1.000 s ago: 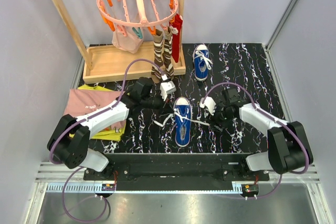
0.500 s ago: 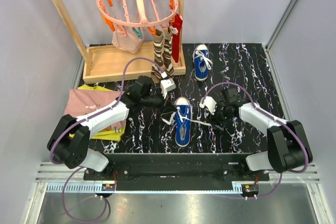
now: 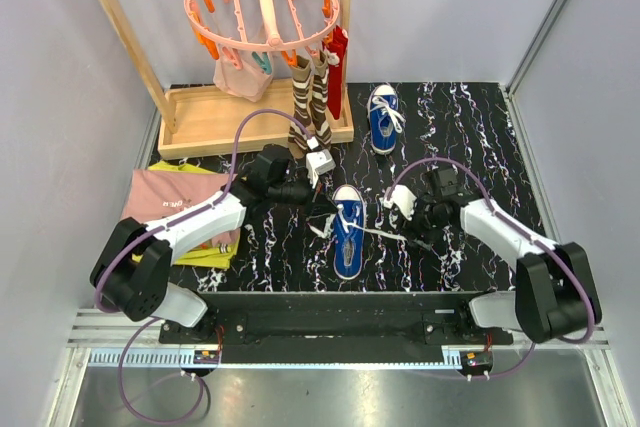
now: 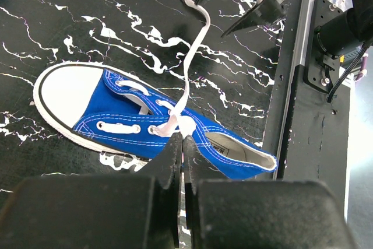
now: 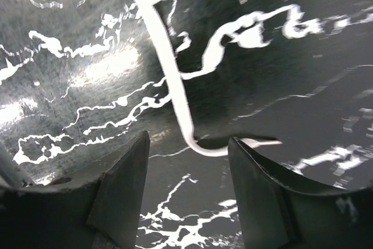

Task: Tie the shoes

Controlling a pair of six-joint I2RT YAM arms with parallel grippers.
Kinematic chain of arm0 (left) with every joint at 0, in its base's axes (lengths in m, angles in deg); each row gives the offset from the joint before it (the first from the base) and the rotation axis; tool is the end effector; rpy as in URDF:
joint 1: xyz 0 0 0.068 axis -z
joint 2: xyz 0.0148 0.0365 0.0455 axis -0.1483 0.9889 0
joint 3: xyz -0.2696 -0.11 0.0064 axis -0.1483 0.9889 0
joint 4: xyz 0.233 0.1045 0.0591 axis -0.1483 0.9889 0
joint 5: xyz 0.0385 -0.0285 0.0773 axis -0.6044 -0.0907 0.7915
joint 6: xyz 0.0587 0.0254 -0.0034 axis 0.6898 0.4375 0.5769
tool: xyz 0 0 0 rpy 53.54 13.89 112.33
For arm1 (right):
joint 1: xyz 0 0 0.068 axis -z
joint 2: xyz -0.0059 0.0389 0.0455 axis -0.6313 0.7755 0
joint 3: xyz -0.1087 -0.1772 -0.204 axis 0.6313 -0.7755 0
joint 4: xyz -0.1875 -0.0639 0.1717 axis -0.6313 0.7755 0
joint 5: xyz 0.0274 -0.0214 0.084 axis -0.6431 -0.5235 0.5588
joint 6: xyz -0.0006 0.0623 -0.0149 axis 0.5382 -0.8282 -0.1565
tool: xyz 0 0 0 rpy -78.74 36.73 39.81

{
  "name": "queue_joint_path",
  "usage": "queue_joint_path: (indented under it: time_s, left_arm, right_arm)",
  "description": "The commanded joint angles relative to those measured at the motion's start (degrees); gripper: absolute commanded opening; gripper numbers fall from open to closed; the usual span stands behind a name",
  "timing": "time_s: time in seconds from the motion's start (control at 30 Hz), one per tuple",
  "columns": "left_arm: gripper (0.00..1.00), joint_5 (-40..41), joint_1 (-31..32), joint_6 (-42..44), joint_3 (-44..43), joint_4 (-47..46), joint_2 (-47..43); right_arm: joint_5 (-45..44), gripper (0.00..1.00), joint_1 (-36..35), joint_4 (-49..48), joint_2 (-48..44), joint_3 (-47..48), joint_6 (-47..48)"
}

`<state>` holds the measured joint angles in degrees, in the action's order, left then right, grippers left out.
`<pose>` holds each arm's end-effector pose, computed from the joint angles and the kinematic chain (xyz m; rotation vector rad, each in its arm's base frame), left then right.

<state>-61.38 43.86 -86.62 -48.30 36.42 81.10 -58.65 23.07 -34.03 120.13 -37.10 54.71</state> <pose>0.2384 -0.2098 0.2525 1.0873 1.8746 -1.1317 0.2128 0.0794 0.1881 -1.5566 2.1364 0.2899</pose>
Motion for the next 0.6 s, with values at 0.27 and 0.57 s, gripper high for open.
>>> queue_joint_path:
  time_s: [0.27, 0.57]
  left_arm:
    - [0.00, -2.3, 0.0, 1.9, -0.7, -2.2, 0.4]
    - [0.00, -3.4, 1.6, 8.3, -0.6, 0.5, -1.9]
  right_arm:
    - [-2.4, 0.45, 0.1, -4.0, 11.0, 1.2, 3.1]
    - [4.4, 0.00, 0.3, -4.6, 4.6, 14.2, -13.5]
